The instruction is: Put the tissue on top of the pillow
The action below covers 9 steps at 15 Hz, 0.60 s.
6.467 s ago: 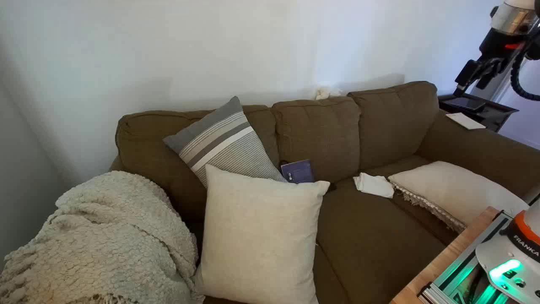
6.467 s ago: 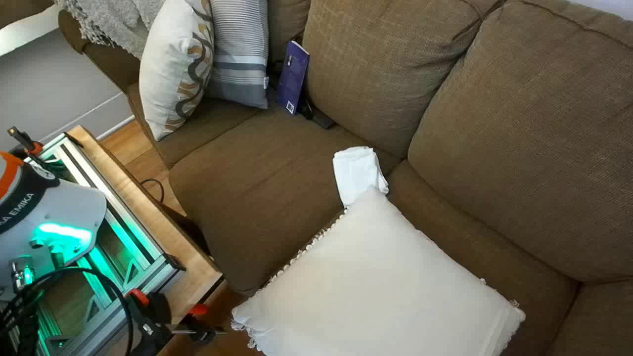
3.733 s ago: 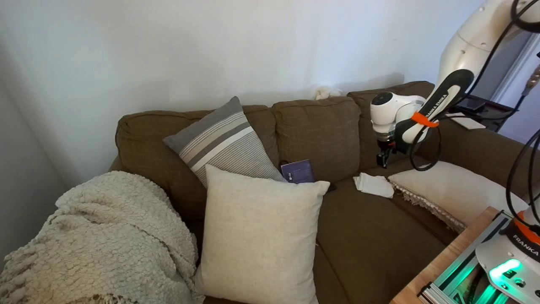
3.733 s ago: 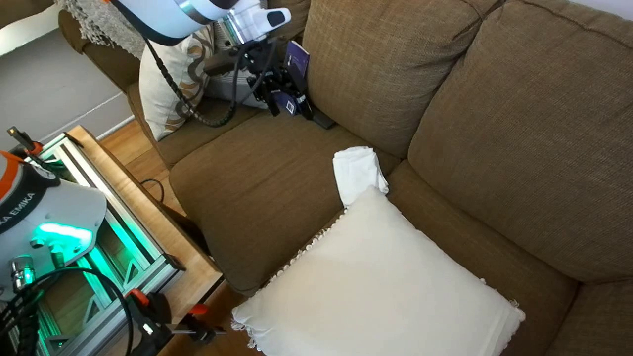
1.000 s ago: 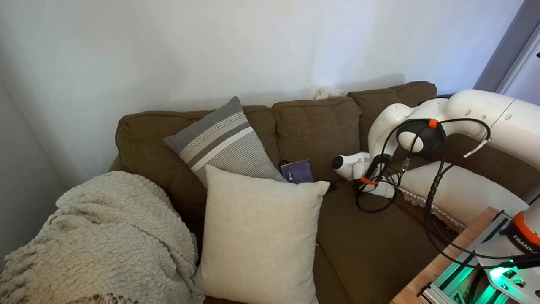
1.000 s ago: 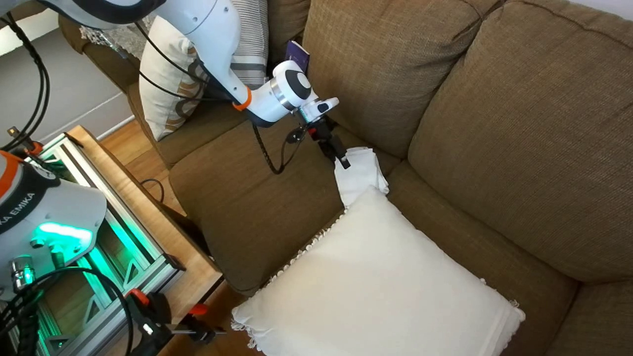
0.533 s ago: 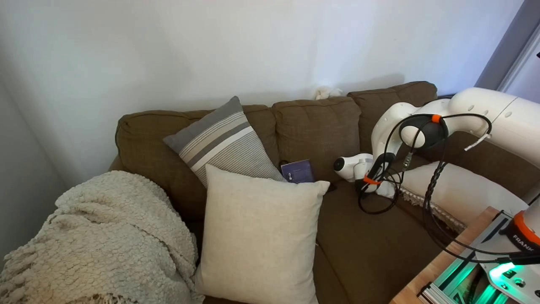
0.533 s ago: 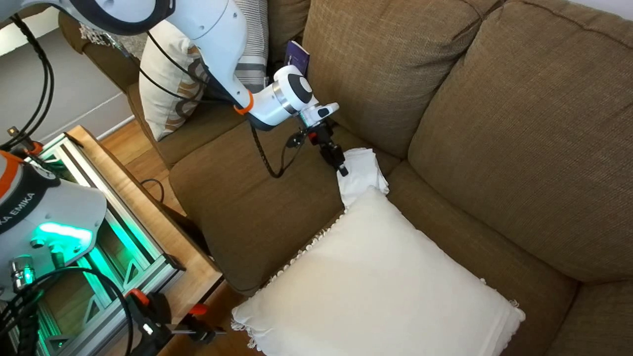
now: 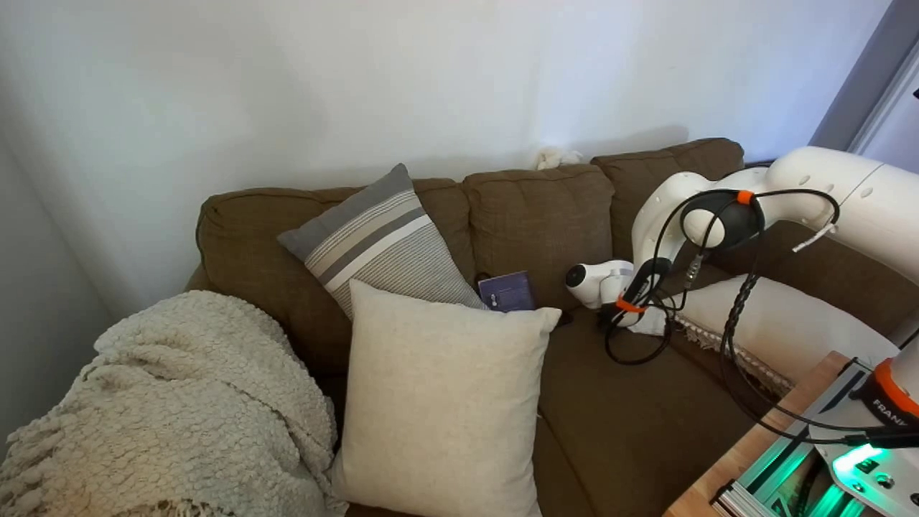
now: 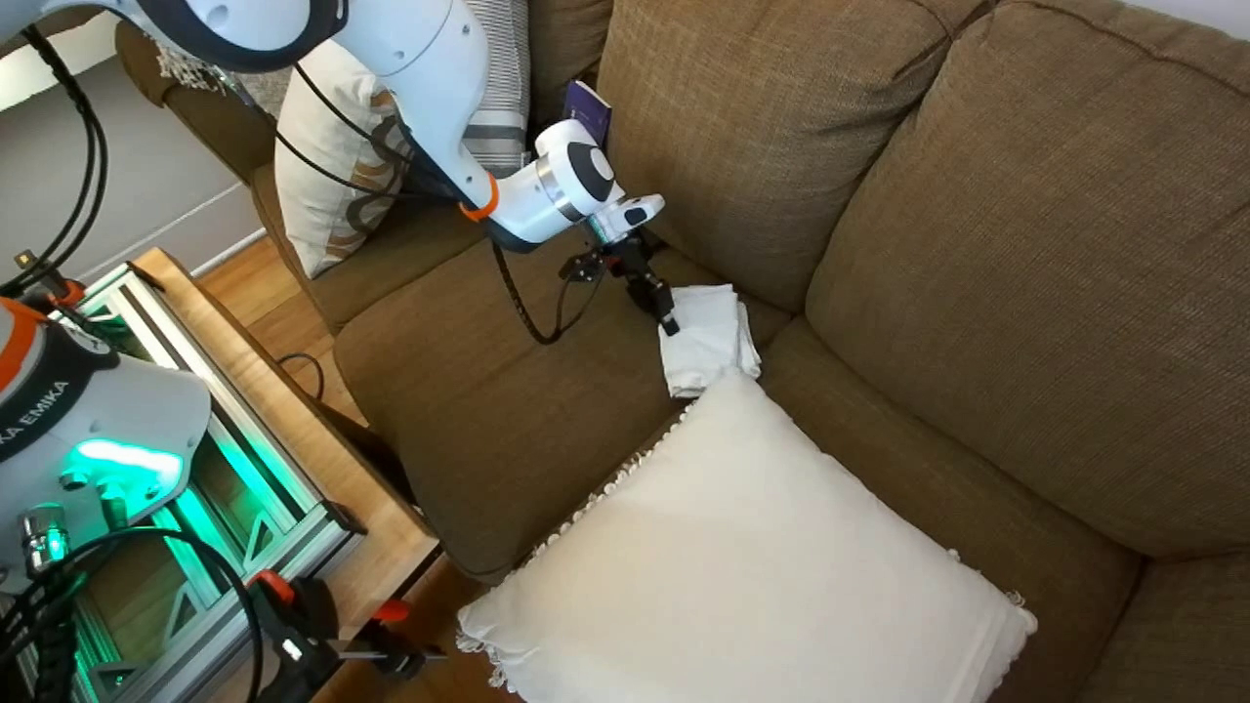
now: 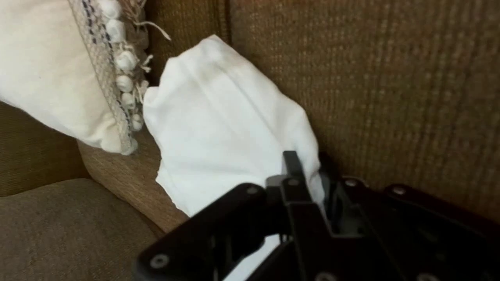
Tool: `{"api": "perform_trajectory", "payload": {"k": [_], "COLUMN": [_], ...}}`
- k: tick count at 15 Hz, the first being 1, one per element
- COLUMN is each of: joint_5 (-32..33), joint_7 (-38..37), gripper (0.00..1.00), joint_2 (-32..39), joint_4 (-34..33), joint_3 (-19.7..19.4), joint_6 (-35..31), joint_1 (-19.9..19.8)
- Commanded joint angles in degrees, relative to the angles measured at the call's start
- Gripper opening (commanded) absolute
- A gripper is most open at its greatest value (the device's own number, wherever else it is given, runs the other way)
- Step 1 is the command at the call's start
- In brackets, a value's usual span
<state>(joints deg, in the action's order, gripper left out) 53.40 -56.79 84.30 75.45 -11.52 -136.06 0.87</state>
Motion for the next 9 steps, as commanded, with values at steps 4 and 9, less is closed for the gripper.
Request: {"api": "perform_trajectory", "payload": {"k": [4, 9], "joint_5": [7.2, 9.8], "joint_7": [-13.9, -29.8], "gripper": [0.04, 0.04], "joint_2": [-16.3, -27.5], "joint_4": [19.4, 33.2], "joint_3": [-4.5, -12.4], "joint_6": [-10.8, -5.5], "joint_1": [5.7, 12.2]}}
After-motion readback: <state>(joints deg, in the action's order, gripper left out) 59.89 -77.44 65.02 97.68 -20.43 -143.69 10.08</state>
